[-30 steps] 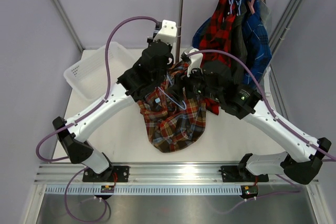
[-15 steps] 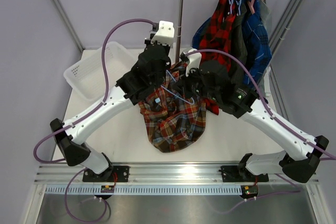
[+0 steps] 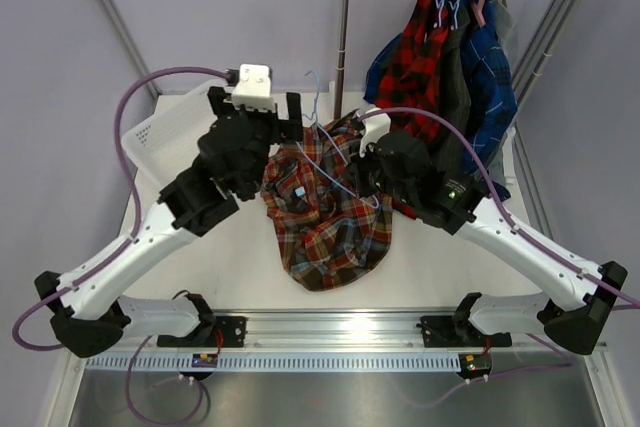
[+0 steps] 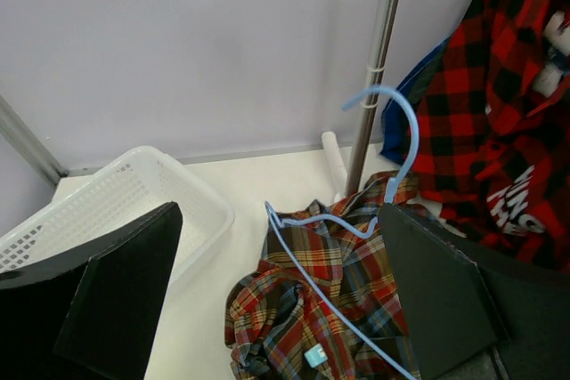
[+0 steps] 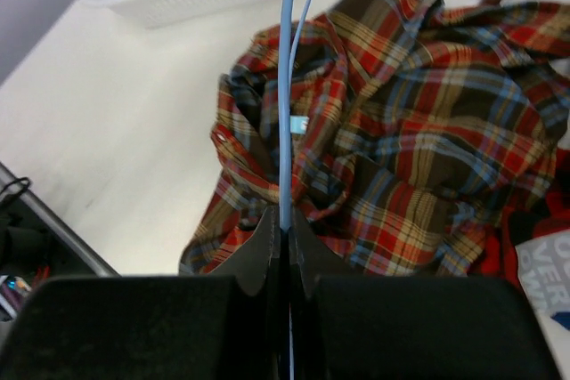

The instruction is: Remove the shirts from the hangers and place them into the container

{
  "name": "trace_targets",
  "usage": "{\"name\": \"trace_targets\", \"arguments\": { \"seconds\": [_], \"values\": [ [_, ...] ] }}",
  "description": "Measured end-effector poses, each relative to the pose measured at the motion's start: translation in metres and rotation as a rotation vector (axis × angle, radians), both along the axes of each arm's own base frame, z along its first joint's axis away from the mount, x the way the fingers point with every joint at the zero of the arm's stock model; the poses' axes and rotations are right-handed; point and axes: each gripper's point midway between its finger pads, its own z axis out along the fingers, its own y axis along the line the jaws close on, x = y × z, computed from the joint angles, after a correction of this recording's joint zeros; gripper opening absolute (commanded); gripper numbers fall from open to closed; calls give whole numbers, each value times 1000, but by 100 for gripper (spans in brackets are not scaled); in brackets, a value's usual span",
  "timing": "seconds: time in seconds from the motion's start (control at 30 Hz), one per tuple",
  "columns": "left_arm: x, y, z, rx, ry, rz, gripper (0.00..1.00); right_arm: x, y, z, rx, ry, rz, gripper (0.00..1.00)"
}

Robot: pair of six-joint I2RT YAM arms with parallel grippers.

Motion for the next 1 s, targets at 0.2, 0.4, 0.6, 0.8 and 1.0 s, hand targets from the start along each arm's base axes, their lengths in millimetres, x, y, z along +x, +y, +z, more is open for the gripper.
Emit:
{"name": "trace_targets", "arguments": {
  "seconds": [0.2,0.4,0.6,0.8,1.0],
  "values": [
    [-47,44,3,-141,0,-49,99,7,-28,-30,-112,17,-122,0],
    [-78,77,-71,-160,107,-40,99,2,-71,5,-144,-51,-241,0],
    [-95,86,-137,-109,251,-48,99,-1,-110,77,-91,-189,-345,0],
    [-100,82,-150,-108,292,-72,99,33,-141,120,-76,-252,-468,0],
    [-101,75,-155,-106,313,-108,99,95,-136,125,-111,-258,-491,0]
  ]
}}
